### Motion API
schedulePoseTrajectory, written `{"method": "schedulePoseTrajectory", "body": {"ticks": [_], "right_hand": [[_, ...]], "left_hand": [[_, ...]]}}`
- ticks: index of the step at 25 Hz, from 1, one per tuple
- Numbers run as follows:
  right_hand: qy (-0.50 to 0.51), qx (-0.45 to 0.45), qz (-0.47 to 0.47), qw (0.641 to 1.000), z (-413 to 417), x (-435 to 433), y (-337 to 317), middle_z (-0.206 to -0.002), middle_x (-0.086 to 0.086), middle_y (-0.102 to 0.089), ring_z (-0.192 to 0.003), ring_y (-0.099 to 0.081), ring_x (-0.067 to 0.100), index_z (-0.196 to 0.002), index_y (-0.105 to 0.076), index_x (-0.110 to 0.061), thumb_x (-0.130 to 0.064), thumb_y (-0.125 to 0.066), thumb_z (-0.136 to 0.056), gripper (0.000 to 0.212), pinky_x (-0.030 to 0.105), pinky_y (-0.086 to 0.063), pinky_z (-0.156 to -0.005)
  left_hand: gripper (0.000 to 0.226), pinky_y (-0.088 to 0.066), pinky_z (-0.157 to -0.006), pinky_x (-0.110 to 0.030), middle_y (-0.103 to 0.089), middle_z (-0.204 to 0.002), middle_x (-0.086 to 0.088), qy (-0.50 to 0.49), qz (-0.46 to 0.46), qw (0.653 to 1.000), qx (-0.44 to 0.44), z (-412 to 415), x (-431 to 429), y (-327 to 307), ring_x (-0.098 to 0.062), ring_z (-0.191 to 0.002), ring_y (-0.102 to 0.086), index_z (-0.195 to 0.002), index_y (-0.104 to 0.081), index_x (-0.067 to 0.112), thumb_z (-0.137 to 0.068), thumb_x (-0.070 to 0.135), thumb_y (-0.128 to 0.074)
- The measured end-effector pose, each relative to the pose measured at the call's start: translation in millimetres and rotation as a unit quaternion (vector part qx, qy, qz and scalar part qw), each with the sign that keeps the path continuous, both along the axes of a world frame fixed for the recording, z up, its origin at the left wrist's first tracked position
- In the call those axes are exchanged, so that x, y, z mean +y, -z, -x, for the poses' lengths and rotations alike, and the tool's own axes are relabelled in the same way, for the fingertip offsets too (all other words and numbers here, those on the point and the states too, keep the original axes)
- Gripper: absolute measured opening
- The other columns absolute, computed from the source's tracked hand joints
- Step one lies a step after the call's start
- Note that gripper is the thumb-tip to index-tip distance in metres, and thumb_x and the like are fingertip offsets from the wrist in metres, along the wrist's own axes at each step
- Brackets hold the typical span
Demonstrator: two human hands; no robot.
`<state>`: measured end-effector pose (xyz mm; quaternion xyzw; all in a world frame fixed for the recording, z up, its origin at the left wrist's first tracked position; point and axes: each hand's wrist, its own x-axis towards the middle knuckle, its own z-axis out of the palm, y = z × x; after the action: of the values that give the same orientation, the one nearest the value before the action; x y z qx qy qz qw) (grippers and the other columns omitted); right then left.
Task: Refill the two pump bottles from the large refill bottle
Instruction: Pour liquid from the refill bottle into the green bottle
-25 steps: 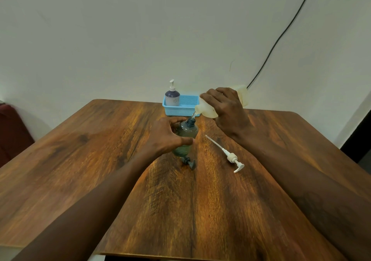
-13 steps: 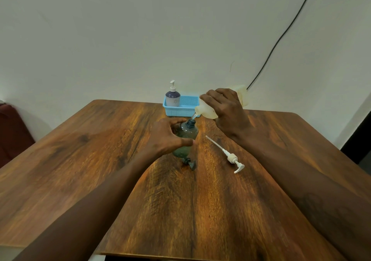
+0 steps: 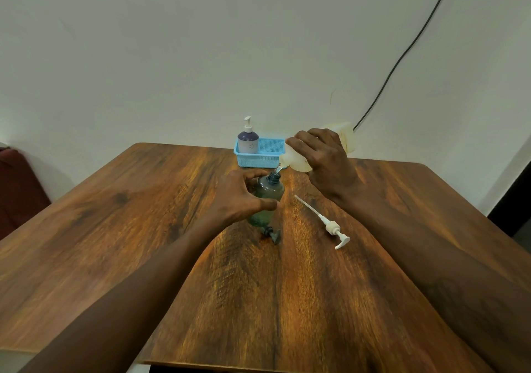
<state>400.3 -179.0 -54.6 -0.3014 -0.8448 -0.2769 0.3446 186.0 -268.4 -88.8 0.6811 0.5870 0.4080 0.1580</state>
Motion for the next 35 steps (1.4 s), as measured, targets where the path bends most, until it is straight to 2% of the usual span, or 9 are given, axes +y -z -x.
{"method": "schedulePoseTrajectory", "body": {"ticks": [6, 9, 14, 20, 26, 31, 35], "right_hand": [[-0.002, -0.004, -0.005, 1.000, 0.6, 0.5, 0.5, -0.129, 0.013, -0.066, -0.117, -0.056, 0.035, -0.132, -0.063, -0.009, 0.003, -0.086, -0.071, 0.067, 0.046, -0.045, -0.101], [-0.005, -0.009, -0.009, 1.000, 0.3, 1.7, 0.5, -0.129, 0.013, -0.066, -0.117, -0.057, 0.036, -0.132, -0.063, -0.009, 0.003, -0.085, -0.071, 0.065, 0.046, -0.045, -0.101], [-0.009, -0.013, -0.018, 1.000, -0.4, 2.5, 1.0, -0.127, 0.012, -0.066, -0.116, -0.056, 0.035, -0.131, -0.063, -0.009, 0.006, -0.082, -0.073, 0.062, 0.042, -0.040, -0.101], [-0.011, -0.015, -0.017, 1.000, -1.5, 2.4, 0.4, -0.127, 0.012, -0.066, -0.118, -0.054, 0.034, -0.131, -0.064, -0.009, 0.004, -0.081, -0.075, 0.060, 0.043, -0.040, -0.101], [-0.012, -0.015, -0.019, 1.000, -1.2, 0.6, 1.5, -0.127, 0.013, -0.066, -0.117, -0.057, 0.036, -0.130, -0.064, -0.009, 0.003, -0.084, -0.073, 0.061, 0.045, -0.043, -0.101], [-0.012, -0.022, -0.026, 0.999, -1.1, 1.8, 2.1, -0.127, 0.013, -0.066, -0.117, -0.057, 0.035, -0.129, -0.065, -0.009, 0.004, -0.085, -0.073, 0.062, 0.045, -0.044, -0.101], [-0.013, -0.020, -0.023, 0.999, -0.5, -2.0, 3.0, -0.127, 0.015, -0.067, -0.115, -0.060, 0.037, -0.127, -0.066, -0.009, 0.003, -0.088, -0.070, 0.063, 0.048, -0.048, -0.101]], "left_hand": [[0.078, -0.048, -0.072, -0.010, -0.071, -0.127, -0.003, -0.001, -0.007, 1.000, -0.006, 0.6, 1.3, 2.9, -0.003, -0.094, -0.061, -0.137, -0.063, 0.020, -0.067, 0.034, -0.093], [0.078, -0.047, -0.070, -0.009, -0.071, -0.127, -0.003, -0.005, -0.006, 1.000, -0.004, 0.5, 1.4, 3.1, -0.003, -0.093, -0.061, -0.137, -0.062, 0.020, -0.067, 0.033, -0.094], [0.077, -0.046, -0.069, -0.006, -0.072, -0.124, 0.000, -0.002, -0.004, 1.000, -0.015, 0.1, 0.4, 3.4, 0.007, -0.087, -0.059, -0.134, -0.064, 0.021, -0.065, 0.032, -0.094], [0.080, -0.052, -0.079, -0.017, -0.071, -0.127, -0.002, -0.001, -0.004, 1.000, -0.017, 0.2, 1.3, 5.5, -0.006, -0.099, -0.062, -0.136, -0.063, 0.019, -0.064, 0.035, -0.094], [0.077, -0.054, -0.079, -0.018, -0.071, -0.126, -0.001, 0.010, -0.004, 1.000, -0.020, 0.7, 2.2, 6.8, -0.006, -0.099, -0.063, -0.134, -0.064, 0.021, -0.065, 0.034, -0.094], [0.079, -0.049, -0.076, -0.013, -0.069, -0.128, 0.001, 0.010, 0.000, 1.000, -0.020, 1.7, 4.9, 10.0, -0.007, -0.102, -0.063, -0.136, -0.063, 0.020, -0.065, 0.035, -0.093], [0.082, -0.055, -0.081, -0.018, -0.070, -0.128, 0.003, 0.008, 0.006, 1.000, -0.015, 2.9, 7.6, 12.6, -0.008, -0.104, -0.066, -0.137, -0.063, 0.023, -0.063, 0.040, -0.093]]}}
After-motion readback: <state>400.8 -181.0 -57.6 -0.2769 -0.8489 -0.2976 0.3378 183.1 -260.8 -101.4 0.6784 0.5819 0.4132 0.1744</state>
